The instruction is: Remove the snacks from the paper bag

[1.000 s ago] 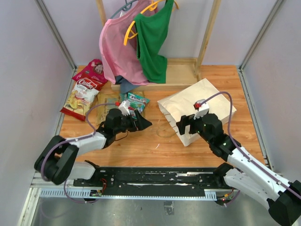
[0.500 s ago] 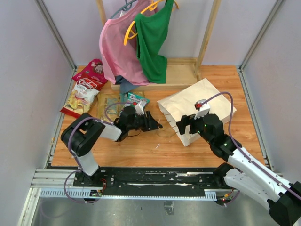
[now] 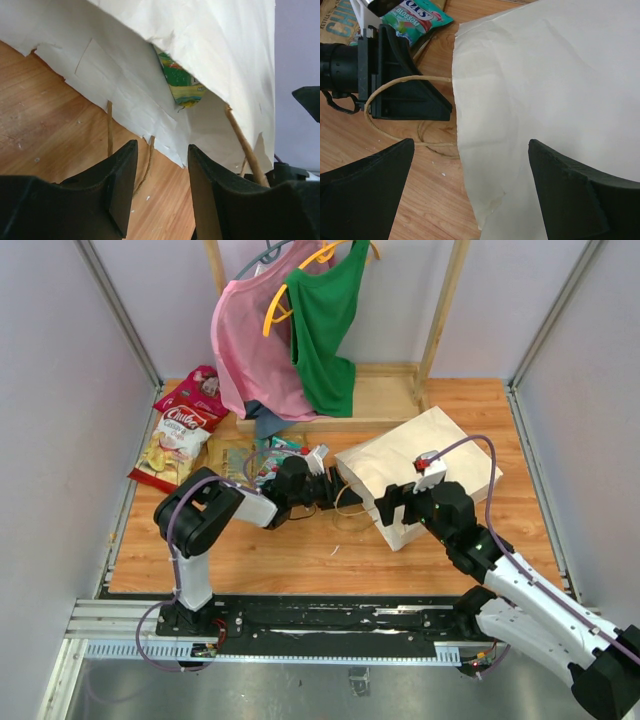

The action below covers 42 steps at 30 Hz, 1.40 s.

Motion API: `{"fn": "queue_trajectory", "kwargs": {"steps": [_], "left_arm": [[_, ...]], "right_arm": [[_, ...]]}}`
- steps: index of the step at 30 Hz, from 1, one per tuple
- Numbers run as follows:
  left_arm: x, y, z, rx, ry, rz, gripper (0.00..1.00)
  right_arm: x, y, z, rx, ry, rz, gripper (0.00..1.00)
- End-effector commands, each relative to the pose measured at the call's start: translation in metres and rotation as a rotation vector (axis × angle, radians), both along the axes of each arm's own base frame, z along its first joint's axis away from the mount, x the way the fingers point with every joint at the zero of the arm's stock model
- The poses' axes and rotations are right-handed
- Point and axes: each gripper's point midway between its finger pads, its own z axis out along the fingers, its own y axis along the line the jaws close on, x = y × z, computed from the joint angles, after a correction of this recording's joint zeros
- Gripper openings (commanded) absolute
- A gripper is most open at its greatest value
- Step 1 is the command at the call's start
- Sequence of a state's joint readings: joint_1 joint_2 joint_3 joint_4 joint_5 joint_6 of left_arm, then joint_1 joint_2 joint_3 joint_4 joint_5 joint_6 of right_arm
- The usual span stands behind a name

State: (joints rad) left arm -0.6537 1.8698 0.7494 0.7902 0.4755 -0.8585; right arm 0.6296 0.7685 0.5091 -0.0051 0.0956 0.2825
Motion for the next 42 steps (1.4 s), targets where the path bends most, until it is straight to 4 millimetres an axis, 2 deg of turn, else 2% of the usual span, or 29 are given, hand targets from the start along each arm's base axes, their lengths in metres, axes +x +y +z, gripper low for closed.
{"fn": "queue_trajectory", "kwargs": {"steps": [1,8,10,12,14,17,21,25,30,35,39,42], "left_arm": [[0.002,-0.009,-0.003,-0.047,0.028,0.019,0.49],[-0.004,-0.019,0.019,-0.232,0.048,-0.01,0.5],[-0.001,-0.023,0.028,-0.25,0.033,-0.017,0.5],[0.003,-0.027,0.035,-0.243,0.009,-0.015,0.5],[0.009,-0.029,0.038,-0.214,-0.014,-0.002,0.5],[0.021,-0.031,0.043,-0.169,-0.04,0.024,0.5],[0.03,-0.036,0.055,-0.159,-0.076,0.03,0.51],[0.036,-0.041,0.065,-0.168,-0.101,0.022,0.51],[0.035,-0.043,0.073,-0.191,-0.113,0.005,0.51],[0.029,-0.04,0.078,-0.211,-0.122,-0.003,0.51],[0.026,-0.039,0.08,-0.222,-0.123,-0.011,0.51],[0.024,-0.039,0.081,-0.227,-0.122,-0.014,0.51]], "right_arm": [[0.003,-0.008,0.001,-0.012,-0.024,-0.028,0.98],[0.007,-0.012,-0.002,-0.052,-0.026,-0.064,0.99],[0.004,-0.015,0.0,-0.151,-0.055,-0.086,0.99],[0.0,-0.014,0.013,-0.273,-0.136,-0.111,0.99],[-0.008,-0.008,0.027,-0.393,-0.215,-0.114,0.99],[-0.016,0.003,0.036,-0.59,-0.271,-0.115,0.99],[-0.017,0.011,0.031,-0.854,-0.293,-0.148,0.98],[-0.014,0.028,0.023,-0.991,-0.297,-0.145,0.98],[-0.008,0.034,0.029,-1.031,-0.32,-0.206,0.98],[-0.003,0.028,0.036,-1.014,-0.324,-0.259,0.99],[0.006,0.018,0.028,-0.968,-0.273,-0.253,0.99],[0.012,0.011,0.02,-0.897,-0.218,-0.231,0.92]]}}
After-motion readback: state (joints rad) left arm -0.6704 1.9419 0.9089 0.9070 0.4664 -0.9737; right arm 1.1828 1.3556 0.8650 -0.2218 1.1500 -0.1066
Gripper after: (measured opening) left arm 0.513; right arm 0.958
